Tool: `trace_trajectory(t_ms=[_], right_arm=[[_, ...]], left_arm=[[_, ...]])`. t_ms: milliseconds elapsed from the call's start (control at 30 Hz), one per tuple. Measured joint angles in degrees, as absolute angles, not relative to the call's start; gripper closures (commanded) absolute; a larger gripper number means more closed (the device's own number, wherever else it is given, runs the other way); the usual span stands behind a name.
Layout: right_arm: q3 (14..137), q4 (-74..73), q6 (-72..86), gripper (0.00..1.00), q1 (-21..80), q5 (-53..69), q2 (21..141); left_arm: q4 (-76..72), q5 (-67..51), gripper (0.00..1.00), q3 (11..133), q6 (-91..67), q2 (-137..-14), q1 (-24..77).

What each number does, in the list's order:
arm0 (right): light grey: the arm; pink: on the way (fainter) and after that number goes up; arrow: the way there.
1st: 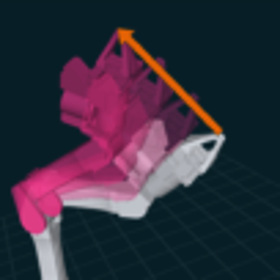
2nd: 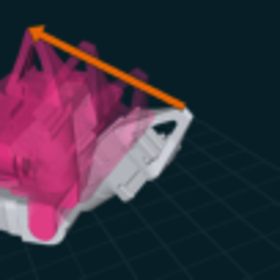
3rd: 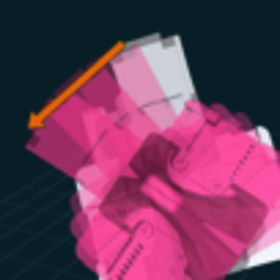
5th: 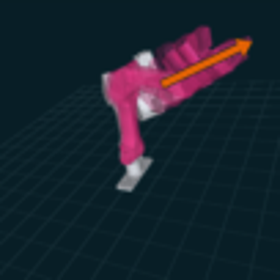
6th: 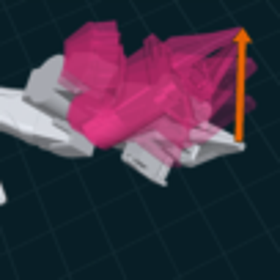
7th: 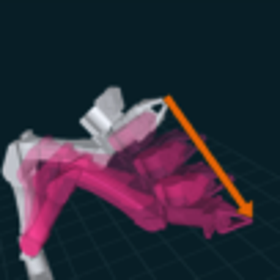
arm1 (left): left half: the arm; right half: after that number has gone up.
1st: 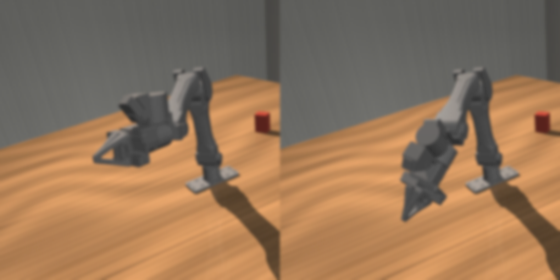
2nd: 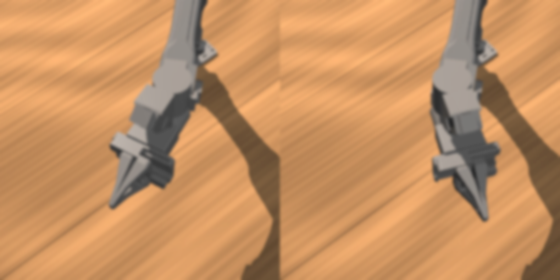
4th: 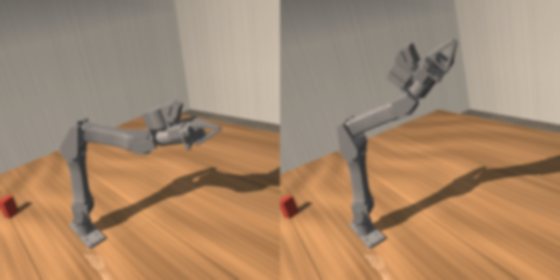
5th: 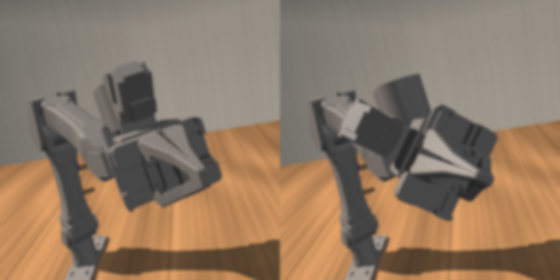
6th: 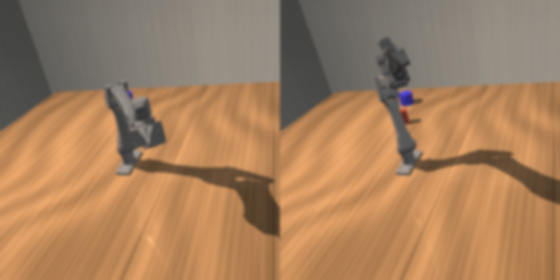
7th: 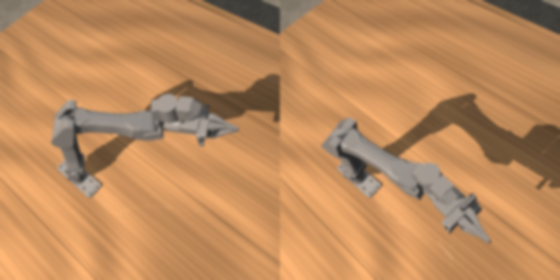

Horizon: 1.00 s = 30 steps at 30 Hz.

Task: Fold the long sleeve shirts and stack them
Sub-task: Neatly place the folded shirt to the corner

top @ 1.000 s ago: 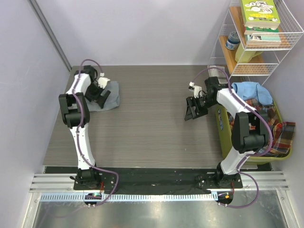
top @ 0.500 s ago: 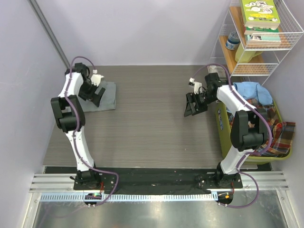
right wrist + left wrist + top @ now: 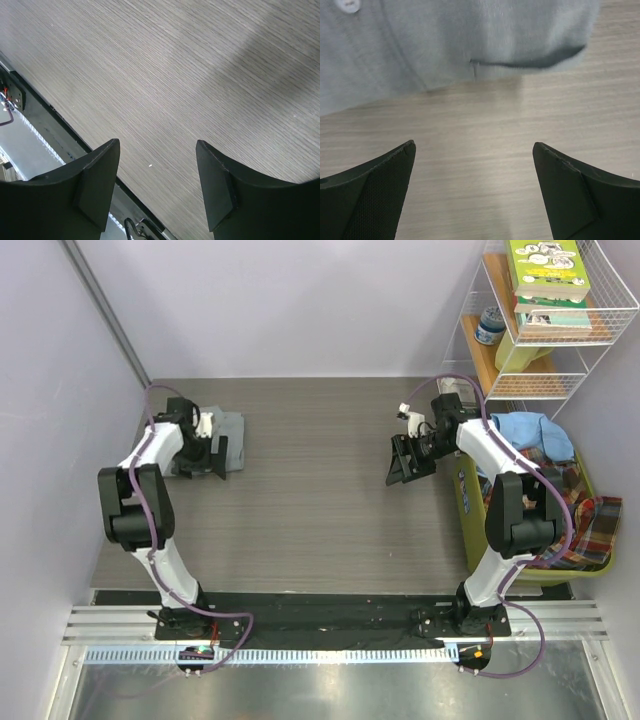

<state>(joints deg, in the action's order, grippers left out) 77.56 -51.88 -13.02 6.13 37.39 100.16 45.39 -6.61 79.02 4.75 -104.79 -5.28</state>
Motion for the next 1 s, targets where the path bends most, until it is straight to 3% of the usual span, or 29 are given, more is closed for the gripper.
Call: trace_trajectory(t_ms=[267, 633, 1000], right_arm=[[77.49, -51.70, -12.88, 0.32, 6.13, 37.67, 100.16], [77.49, -51.40, -12.88, 0.32, 5.80, 37.69, 100.47], [78.98, -51.81, -12.75, 0.29, 5.50, 37.80, 102.43]], left_arm=[[42.00, -1.45, 0.00, 83.37, 1.58, -115.46, -4.84], [44.01, 0.45, 0.00, 107.90, 2.02, -131.04, -6.07], [45.76, -1.63, 0.00, 119.24, 4.56, -136.05, -6.96]])
